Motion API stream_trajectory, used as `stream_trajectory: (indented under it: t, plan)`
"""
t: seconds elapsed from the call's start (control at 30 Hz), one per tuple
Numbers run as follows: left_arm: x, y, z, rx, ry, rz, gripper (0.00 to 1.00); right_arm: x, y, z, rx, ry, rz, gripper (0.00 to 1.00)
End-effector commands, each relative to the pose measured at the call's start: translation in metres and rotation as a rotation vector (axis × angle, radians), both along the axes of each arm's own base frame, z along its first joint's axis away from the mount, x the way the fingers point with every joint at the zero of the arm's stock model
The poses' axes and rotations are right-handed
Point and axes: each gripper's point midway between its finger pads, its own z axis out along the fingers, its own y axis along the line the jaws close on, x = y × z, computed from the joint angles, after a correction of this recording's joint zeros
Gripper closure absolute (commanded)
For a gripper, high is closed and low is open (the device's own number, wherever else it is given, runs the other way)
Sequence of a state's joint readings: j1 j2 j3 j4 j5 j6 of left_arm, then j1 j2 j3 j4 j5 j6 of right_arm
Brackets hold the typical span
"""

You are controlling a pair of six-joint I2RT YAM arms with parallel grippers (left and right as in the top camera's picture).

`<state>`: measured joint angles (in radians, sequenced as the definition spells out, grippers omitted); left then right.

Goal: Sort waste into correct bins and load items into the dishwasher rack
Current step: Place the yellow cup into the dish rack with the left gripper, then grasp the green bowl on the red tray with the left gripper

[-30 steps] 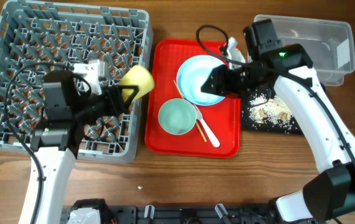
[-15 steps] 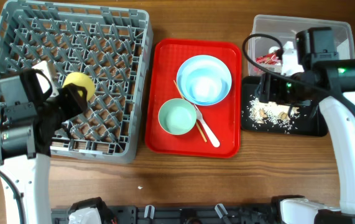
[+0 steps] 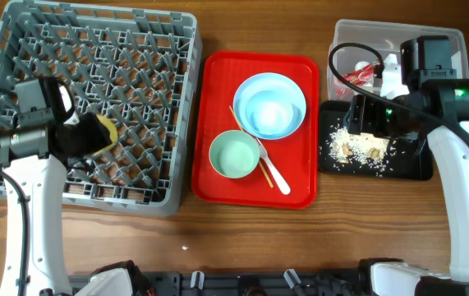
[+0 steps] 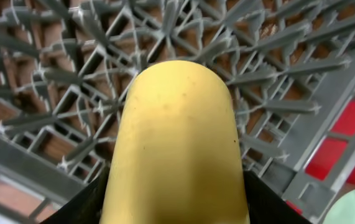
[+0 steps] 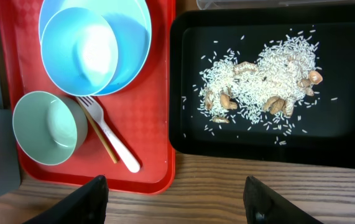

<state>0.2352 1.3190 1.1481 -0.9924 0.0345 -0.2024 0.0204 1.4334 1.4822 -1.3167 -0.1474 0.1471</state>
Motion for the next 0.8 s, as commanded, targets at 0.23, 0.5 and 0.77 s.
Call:
stream_trajectory:
  t: [0.23, 0.5, 0.77]
  plan:
    - [-0.009, 0.005, -0.041, -0.010, 0.193, 0.000, 0.87, 0.001, -0.004, 0.003, -0.025, -0.012, 0.008, 0.30]
    - [0.008, 0.009, -0.057, -0.010, 0.192, 0.000, 0.28, 0.000, -0.004, 0.002, -0.025, -0.007, 0.008, 0.30]
    - [0.022, 0.003, -0.040, -0.042, 0.112, -0.018, 0.00, -0.001, -0.004, 0.002, -0.025, -0.004, 0.008, 0.29]
